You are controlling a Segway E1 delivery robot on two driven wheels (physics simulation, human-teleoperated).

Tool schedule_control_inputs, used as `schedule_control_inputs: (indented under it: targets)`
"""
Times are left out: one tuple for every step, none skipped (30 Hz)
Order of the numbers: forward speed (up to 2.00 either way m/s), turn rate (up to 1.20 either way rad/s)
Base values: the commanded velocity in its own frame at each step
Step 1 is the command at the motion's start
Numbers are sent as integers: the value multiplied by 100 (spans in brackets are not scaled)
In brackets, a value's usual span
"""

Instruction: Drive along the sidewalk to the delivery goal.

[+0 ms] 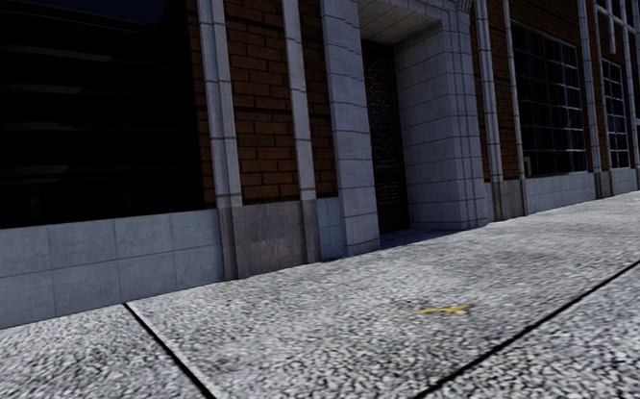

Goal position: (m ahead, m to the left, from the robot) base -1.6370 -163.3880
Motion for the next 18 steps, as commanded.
schedule_control_inputs:
  targets:
    - [0, -1]
    - [0, -19]
    - [14, -36]
    - [42, -46]
    - [42, -46]
    - [57, -48]
    - [70, -50]
    - [86, -52]
    - [94, -55]
    - [94, -55]
    - [96, -56]
    - [97, -57]
    - [98, -57]
    - [99, -57]
    - [99, -57]
    - [102, -57]
    - [103, -57]
    - [104, -57]
